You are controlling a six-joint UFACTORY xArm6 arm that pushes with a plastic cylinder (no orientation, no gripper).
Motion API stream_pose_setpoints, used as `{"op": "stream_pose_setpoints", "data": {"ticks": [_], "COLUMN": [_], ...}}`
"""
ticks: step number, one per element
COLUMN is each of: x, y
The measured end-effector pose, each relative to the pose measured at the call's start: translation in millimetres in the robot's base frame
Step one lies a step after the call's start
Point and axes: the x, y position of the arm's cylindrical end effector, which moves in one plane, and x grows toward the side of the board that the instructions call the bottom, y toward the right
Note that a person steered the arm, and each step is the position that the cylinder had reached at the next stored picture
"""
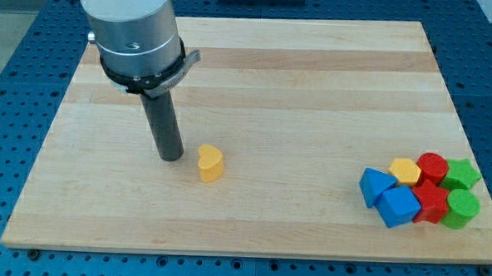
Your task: Move yellow heart towards bottom right
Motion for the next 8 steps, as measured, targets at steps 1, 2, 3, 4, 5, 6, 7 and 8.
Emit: {"op": "stream_pose_setpoints", "data": {"ticks": [1, 2, 3, 4, 5, 6, 7, 8], "x": [8.6, 19.6, 19.6, 19.6, 19.6, 19.6, 19.7, 19.7], "y": [19.0, 61.6, 68.6, 91.1, 116.8, 127.3, 160.4, 170.3]}}
